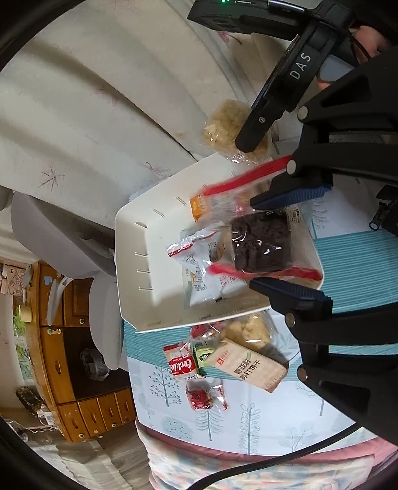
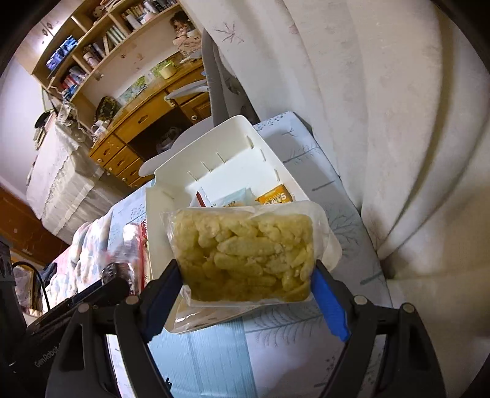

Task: Organize snacks
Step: 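Open the left tool over the tray while the right tool releases the cracker bag into it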

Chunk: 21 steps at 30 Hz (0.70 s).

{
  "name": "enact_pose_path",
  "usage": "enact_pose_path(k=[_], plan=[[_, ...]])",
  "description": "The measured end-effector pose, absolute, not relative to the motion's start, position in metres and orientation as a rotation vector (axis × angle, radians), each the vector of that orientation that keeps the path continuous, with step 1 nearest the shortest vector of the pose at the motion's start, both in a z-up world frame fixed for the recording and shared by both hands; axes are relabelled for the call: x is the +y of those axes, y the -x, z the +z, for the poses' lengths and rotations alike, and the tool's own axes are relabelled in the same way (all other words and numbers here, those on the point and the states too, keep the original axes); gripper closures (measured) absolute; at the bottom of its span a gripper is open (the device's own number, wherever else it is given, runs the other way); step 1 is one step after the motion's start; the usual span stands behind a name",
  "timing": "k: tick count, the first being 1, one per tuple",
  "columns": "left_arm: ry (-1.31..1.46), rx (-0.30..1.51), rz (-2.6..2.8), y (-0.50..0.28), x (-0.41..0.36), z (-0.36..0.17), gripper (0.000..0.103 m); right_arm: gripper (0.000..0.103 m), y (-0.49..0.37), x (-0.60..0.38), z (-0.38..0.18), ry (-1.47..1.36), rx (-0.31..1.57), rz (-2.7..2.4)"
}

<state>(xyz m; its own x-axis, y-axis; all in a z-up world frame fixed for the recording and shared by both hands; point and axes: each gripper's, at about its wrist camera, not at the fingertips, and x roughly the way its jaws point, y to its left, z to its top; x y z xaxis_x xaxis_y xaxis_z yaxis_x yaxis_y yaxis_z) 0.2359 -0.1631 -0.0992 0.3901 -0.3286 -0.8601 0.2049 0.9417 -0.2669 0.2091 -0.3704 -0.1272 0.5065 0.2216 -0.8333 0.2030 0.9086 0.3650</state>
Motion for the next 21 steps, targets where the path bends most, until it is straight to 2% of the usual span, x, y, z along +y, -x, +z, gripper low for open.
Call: enact_pose_path(k=[1, 2, 7, 21], plan=[[0.123, 1.12, -0.333, -0.236, -0.164, -0.099, 0.04, 0.019, -0.21, -0.373, -0.129, -0.458, 1.052, 0.023], [0.121, 1.118, -0.323, -0.236, -0.164, -0.098, 0.031, 0.018, -0.211, -0.374, -0.13, -0.466, 1.052, 0.031], [0.113, 1.132, -0.277, -0.237, -0.161, -0.098, 0.028, 0.006, -0.21, -0.375, -0.13, -0.508, 1.029, 0.076], [0.126, 1.124, -0.203, -0.208, -0.109, -0.094, 0.025, 0.006, -0.192, -0.333, -0.139, -0.564, 1.075, 0.113]])
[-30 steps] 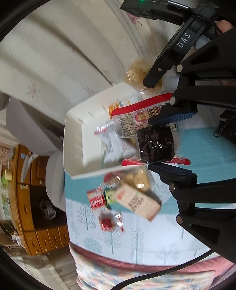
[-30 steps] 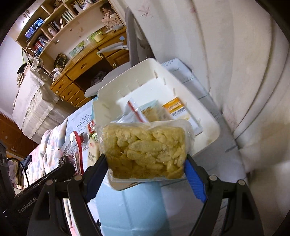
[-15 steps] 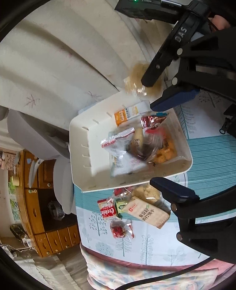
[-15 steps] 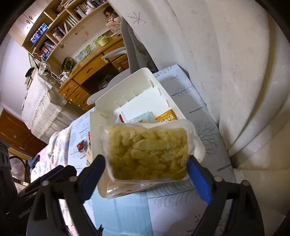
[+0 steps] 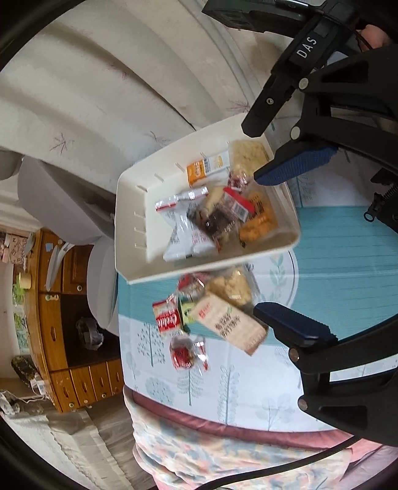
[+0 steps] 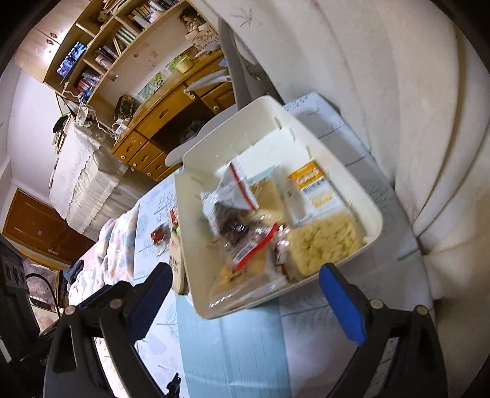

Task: Organize snacks
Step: 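Open the left tool over the tray while the right tool releases the cracker bag into it, then move both tools back from the tray toward the remaining snacks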

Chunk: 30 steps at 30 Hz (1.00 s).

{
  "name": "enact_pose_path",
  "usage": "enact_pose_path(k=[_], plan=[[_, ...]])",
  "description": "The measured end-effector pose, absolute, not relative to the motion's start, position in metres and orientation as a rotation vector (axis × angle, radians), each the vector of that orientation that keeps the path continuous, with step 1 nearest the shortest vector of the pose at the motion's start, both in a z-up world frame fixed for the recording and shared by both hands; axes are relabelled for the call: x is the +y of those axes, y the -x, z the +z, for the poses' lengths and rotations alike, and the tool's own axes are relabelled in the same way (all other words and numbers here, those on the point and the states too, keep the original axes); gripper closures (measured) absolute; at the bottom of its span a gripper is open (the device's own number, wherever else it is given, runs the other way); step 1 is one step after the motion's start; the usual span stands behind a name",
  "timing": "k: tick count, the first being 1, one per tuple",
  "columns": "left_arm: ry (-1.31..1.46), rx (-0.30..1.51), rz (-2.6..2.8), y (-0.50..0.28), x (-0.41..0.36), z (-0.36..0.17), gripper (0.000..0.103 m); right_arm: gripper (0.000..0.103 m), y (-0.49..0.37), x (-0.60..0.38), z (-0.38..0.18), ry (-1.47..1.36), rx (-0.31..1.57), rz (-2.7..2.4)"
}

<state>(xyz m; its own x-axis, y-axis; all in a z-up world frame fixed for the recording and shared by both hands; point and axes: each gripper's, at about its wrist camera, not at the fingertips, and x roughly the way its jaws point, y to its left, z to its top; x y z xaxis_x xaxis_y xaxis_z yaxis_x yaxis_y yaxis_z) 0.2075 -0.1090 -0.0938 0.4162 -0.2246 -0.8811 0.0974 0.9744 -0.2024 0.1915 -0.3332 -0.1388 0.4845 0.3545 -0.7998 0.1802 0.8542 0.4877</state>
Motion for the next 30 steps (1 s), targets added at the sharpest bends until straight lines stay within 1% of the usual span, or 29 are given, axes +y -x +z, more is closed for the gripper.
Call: enact_pose_path(k=[12, 21, 26, 30], plan=[[0.106, 1.137, -0.209, -0.18, -0.029, -0.097, 0.026, 0.006, -0.161, -0.263, -0.145, -0.628, 1.113, 0.084], [0.048, 1.144, -0.287, -0.181, 0.032, -0.097, 0.026, 0.006, -0.141, -0.212, -0.149, -0.701, 1.078, -0.011], [0.009, 1.138, -0.359, -0.191, 0.056, -0.101, 0.026, 0.006, -0.133, -0.185, -0.149, -0.676, 1.037, -0.055], [-0.023, 1.133, -0.414, -0.204, 0.07, -0.104, 0.026, 0.007, -0.128, -0.161, -0.147, -0.59, 0.996, -0.078]])
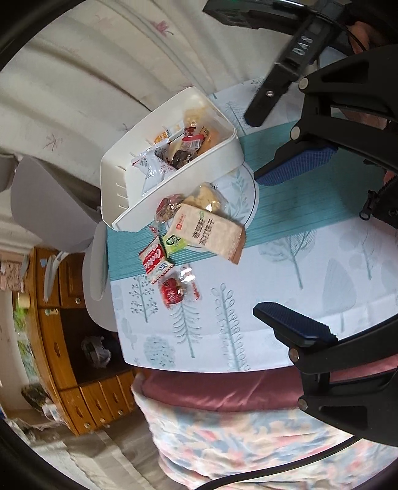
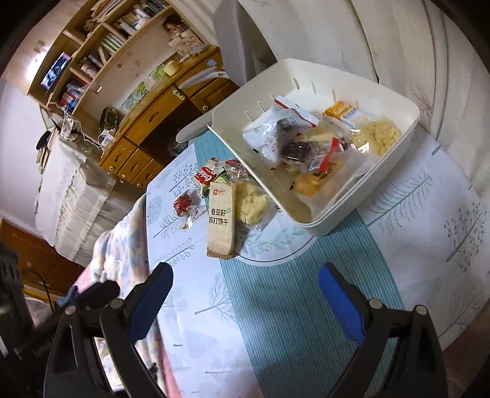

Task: Organize snacks
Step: 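Move both tools back from the tray toward the remaining snacks, then grasp the red packet with the left tool while the right tool grasps the beige chia-seed cracker bag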

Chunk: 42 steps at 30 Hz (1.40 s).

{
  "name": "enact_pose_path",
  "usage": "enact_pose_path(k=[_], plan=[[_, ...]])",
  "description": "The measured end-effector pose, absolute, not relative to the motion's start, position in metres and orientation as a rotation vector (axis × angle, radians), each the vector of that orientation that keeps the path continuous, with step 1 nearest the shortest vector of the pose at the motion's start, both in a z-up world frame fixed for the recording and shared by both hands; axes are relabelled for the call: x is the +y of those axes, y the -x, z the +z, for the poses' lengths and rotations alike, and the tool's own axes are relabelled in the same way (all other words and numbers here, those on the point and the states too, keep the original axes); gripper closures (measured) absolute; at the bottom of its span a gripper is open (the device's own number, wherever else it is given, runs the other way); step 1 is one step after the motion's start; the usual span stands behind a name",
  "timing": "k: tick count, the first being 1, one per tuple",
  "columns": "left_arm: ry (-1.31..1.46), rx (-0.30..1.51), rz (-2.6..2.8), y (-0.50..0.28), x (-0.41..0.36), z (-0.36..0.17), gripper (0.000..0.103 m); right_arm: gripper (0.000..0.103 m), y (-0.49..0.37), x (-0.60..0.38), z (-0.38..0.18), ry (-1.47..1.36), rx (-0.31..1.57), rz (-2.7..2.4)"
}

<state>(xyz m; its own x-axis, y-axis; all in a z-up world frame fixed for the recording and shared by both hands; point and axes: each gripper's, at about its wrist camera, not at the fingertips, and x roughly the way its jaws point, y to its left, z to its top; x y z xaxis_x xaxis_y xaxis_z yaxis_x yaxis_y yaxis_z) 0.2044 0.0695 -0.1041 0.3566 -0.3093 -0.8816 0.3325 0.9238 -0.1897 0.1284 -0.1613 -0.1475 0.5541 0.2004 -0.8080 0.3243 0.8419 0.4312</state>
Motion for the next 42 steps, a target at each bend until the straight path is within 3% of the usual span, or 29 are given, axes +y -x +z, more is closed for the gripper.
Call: enact_pose_path(k=[11, 17, 27, 37, 40, 42], plan=[[-0.119, 1.125, -0.415, -0.279, 0.079, -0.122, 0.026, 0.008, -0.144, -0.119, -0.157, -0.385, 0.946, -0.057], [-0.109, 1.152, -0.368, -0.332, 0.08, -0.158, 0.026, 0.008, -0.176, -0.101, -0.183, -0.315, 0.926, -0.022], [-0.006, 1.256, -0.323, -0.392, 0.074, -0.236, 0.026, 0.016, -0.225, -0.097, -0.245, -0.407, 1.004, -0.071], [0.102, 1.312, -0.265, -0.411, 0.066, -0.277, 0.026, 0.02, -0.246, -0.089, -0.271, -0.406, 1.031, -0.097], [0.109, 1.318, -0.263, -0.413, 0.064, -0.283, 0.031, 0.023, -0.247, -0.087, -0.274, -0.395, 1.039, -0.091], [0.11, 1.326, -0.255, -0.415, 0.061, -0.288, 0.037, 0.032, -0.25, -0.085, -0.273, -0.383, 1.038, -0.097]])
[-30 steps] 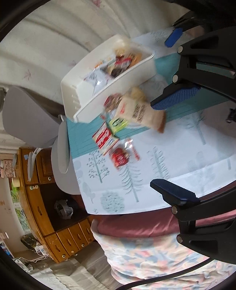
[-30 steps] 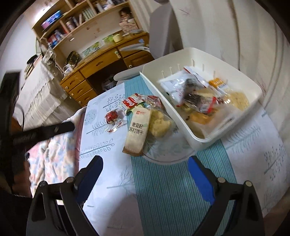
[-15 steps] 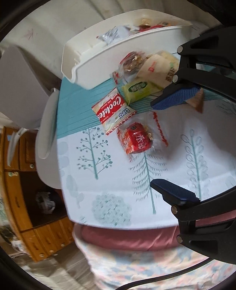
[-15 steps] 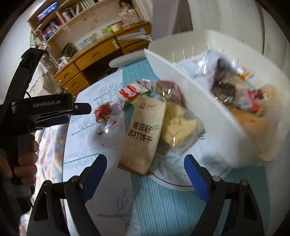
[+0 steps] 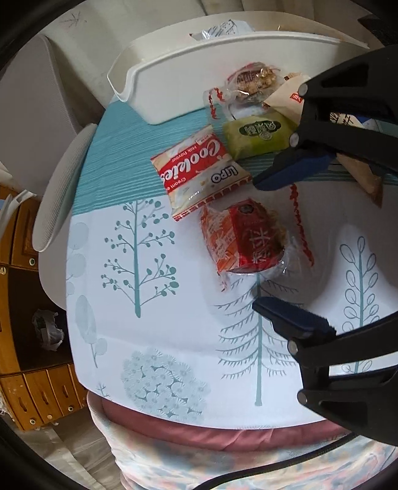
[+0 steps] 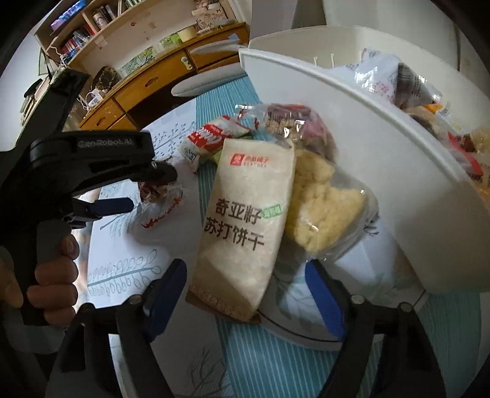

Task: Organize snacks
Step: 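Grasp the red packet with the left tool while the right tool grasps the beige chia-seed cracker bag, then carry the red packet with the left tool while the right tool carries the beige bag over the tray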

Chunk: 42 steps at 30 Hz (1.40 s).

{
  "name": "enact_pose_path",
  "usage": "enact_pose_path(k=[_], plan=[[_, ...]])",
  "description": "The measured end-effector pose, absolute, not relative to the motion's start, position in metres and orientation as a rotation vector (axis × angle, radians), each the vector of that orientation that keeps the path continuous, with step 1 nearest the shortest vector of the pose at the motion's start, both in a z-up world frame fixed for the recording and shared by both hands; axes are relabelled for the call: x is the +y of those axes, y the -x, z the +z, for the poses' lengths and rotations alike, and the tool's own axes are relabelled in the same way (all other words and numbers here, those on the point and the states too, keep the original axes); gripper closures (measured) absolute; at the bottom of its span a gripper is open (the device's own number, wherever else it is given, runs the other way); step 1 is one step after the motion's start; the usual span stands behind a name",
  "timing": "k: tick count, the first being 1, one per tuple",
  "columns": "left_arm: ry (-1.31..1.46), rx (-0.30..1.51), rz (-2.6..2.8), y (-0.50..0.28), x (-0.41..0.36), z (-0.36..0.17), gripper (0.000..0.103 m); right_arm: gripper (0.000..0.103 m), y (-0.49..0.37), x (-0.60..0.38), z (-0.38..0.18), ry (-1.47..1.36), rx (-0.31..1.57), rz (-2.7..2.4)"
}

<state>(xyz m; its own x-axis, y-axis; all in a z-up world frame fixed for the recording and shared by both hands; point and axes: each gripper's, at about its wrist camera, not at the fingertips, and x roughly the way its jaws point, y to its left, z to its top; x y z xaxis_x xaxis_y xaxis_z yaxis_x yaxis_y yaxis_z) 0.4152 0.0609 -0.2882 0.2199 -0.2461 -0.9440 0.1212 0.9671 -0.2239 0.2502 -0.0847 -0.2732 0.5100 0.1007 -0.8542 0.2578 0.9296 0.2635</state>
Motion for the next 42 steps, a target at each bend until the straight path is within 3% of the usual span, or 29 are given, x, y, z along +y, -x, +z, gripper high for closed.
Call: enact_pose_path(k=[2, 6, 8, 14, 25, 35, 42], plan=[[0.117, 1.315, -0.245, -0.416, 0.062, -0.29, 0.041, 0.043, -0.251, -0.086, -0.273, -0.379, 1.037, -0.103], [0.11, 1.31, -0.263, -0.416, 0.059, -0.29, 0.044, 0.05, -0.251, -0.088, -0.272, -0.373, 1.039, -0.065], [0.121, 1.306, -0.281, -0.415, 0.061, -0.288, 0.051, 0.065, -0.251, -0.083, -0.269, -0.352, 1.036, -0.039], [0.176, 1.322, -0.293, -0.41, 0.077, -0.289, 0.055, 0.077, -0.25, -0.077, -0.259, -0.31, 1.031, -0.011], [0.202, 1.36, -0.318, -0.381, 0.092, -0.282, 0.068, 0.089, -0.235, -0.061, -0.242, -0.266, 1.069, 0.025], [0.21, 1.37, -0.327, -0.322, 0.111, -0.254, 0.068, 0.091, -0.199, -0.055, -0.214, -0.232, 1.081, 0.013], [0.237, 1.324, -0.365, -0.277, 0.122, -0.206, 0.068, 0.091, -0.179, -0.06, -0.167, -0.184, 1.005, 0.048]])
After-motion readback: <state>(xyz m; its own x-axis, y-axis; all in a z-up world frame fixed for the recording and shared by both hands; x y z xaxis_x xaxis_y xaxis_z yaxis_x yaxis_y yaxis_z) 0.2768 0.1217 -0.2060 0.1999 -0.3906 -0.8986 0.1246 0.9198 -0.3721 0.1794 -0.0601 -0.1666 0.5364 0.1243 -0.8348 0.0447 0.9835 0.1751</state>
